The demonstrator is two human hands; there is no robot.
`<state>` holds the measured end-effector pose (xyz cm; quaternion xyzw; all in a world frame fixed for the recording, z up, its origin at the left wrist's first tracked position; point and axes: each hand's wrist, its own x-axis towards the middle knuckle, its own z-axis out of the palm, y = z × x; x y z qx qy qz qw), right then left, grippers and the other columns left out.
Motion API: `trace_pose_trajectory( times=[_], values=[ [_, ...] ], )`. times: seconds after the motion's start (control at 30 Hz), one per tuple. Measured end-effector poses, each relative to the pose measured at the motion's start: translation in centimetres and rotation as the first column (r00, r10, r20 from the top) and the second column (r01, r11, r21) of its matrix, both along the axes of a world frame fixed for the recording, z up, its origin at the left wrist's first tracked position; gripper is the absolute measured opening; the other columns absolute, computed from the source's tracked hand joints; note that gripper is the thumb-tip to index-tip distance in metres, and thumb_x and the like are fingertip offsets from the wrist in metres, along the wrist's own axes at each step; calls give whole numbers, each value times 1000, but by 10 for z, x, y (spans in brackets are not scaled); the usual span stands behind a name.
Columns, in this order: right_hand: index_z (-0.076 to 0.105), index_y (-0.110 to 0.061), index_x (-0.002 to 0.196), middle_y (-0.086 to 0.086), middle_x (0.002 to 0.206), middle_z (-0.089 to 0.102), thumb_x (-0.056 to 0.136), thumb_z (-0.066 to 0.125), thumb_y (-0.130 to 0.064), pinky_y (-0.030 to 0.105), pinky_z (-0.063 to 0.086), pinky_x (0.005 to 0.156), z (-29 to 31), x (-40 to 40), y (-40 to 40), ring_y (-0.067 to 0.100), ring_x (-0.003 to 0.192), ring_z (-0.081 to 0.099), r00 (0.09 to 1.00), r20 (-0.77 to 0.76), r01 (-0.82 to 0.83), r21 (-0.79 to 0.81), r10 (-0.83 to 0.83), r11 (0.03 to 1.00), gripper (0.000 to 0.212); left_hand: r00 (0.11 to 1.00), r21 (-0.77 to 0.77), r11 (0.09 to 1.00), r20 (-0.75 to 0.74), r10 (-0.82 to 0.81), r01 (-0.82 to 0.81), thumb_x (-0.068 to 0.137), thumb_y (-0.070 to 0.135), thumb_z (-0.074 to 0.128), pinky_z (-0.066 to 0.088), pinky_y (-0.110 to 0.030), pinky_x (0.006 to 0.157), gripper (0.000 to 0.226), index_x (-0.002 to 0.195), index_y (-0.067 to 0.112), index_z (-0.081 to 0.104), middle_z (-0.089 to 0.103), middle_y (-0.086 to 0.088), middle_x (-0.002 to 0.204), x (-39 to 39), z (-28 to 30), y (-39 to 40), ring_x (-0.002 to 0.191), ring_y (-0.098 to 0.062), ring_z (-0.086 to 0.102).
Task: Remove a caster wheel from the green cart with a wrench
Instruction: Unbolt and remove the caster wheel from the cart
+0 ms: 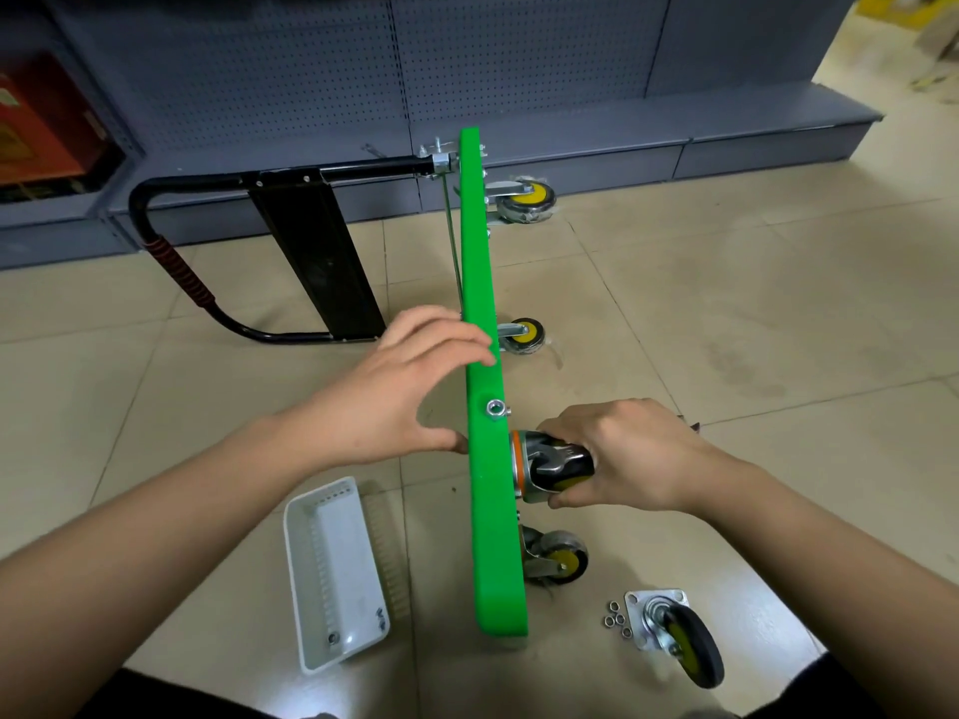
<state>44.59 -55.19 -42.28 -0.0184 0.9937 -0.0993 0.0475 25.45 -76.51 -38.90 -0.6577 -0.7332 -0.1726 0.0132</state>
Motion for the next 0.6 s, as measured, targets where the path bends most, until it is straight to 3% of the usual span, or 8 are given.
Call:
trace_pose_trajectory(
  times=[0.1,0.23,0.37,0.6],
  values=[
    [58,-36,111,-13,97,64,74,59,-75,30,43,63,0,0,-1,11,89,61,1000,-9,-4,-5,4,1000,53,958,-152,970,-188,-215,188,69,44,87,36,-48,117,76,135,34,50,43,11,145,-4,15,20,146,-25,27],
    [59,-36,111,-14,98,64,71,51,-78,31,45,64,0,0,0,11,89,62,1000,-12,-1,-14,1,1000,59,908,-291,907,-200,-367,303,75,47,83,39,-45,114,61,128,40,53,46,14,130,-4,27,34,140,-21,31],
    [59,-36,106,-14,96,63,73,59,-75,30,38,62,0,-2,1,12,88,62,1000,-13,-9,-21,9,1000,51,904,-368,877,-173,-391,309,74,55,81,35,-43,115,53,120,45,56,42,15,131,-4,32,45,139,-21,25],
    [58,-37,110,-14,98,63,75,65,-72,30,34,62,4,-2,-1,11,89,61,1000,8,-8,-15,9,1000,50,935,-471,833,-43,-351,291,69,49,86,26,-49,120,41,105,43,68,35,18,143,-2,30,55,143,-21,14]
  ],
)
